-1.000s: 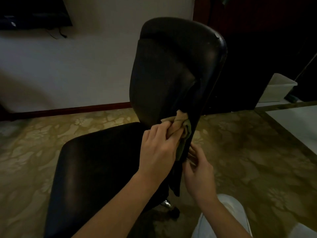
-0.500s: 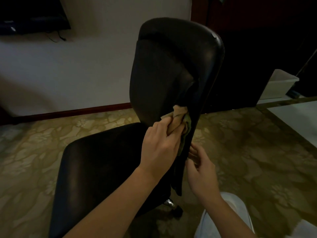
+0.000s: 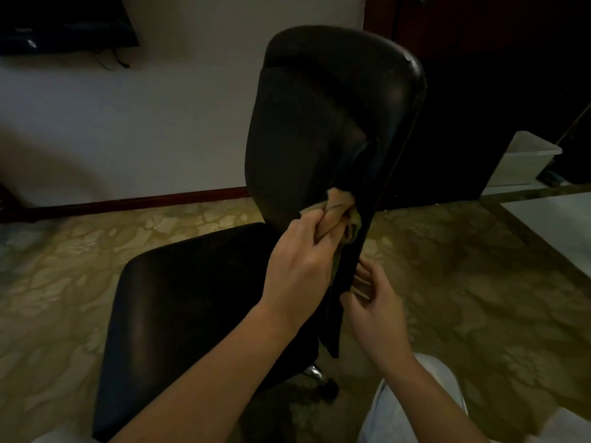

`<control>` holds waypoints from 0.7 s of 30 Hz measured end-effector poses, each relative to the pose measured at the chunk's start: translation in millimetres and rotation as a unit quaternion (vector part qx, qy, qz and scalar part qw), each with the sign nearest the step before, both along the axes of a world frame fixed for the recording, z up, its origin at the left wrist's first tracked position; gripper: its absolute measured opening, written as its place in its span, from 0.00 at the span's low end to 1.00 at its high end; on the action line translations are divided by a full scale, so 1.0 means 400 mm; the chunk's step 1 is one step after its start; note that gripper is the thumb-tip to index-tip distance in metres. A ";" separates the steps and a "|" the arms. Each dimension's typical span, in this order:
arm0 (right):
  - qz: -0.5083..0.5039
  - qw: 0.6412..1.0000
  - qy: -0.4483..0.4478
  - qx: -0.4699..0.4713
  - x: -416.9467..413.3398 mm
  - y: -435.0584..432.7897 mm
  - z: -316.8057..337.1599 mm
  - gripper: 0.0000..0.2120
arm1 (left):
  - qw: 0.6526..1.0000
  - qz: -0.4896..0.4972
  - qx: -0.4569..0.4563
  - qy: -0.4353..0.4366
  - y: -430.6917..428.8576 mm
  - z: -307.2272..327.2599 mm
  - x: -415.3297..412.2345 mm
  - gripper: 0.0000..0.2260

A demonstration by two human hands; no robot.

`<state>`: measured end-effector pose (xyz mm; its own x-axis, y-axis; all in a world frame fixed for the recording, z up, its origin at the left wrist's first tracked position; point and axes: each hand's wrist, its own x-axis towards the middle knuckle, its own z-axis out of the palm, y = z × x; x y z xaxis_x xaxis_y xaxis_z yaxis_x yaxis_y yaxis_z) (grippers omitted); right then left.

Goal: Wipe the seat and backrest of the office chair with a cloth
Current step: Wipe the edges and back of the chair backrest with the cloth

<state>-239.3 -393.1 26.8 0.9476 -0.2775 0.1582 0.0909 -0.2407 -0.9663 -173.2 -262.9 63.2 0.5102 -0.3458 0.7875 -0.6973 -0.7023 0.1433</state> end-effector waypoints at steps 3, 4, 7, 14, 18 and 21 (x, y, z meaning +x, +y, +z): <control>-0.006 1.000 -0.003 -0.003 0.001 0.000 -0.001 0.22 | 1.000 -0.009 -0.008 0.001 -0.007 0.013 0.010 0.12; -0.008 1.000 -0.003 -0.005 0.002 0.001 -0.002 0.22 | 1.000 -0.011 -0.008 0.008 -0.004 0.003 0.009 0.12; -0.013 1.000 -0.004 -0.001 0.004 0.002 -0.010 0.23 | 1.000 -0.002 0.006 0.021 0.002 -0.049 -0.006 0.11; -0.009 1.000 -0.005 -0.011 0.005 0.000 -0.018 0.24 | 0.996 0.018 0.054 0.068 0.023 -0.115 -0.048 0.14; -0.013 1.000 -0.020 -0.005 0.007 0.002 -0.021 0.22 | 0.996 0.007 0.003 0.089 0.011 -0.055 -0.044 0.15; -0.013 0.999 -0.029 -0.008 0.006 0.001 -0.022 0.21 | 0.998 0.004 -0.037 0.058 -0.011 0.014 -0.028 0.13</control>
<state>-236.7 -392.7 18.0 0.9295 -0.2986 0.2165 0.1396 -0.2586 -0.9559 -184.4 -267.3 68.9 0.6024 -0.2845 0.7458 -0.6669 -0.6928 0.2743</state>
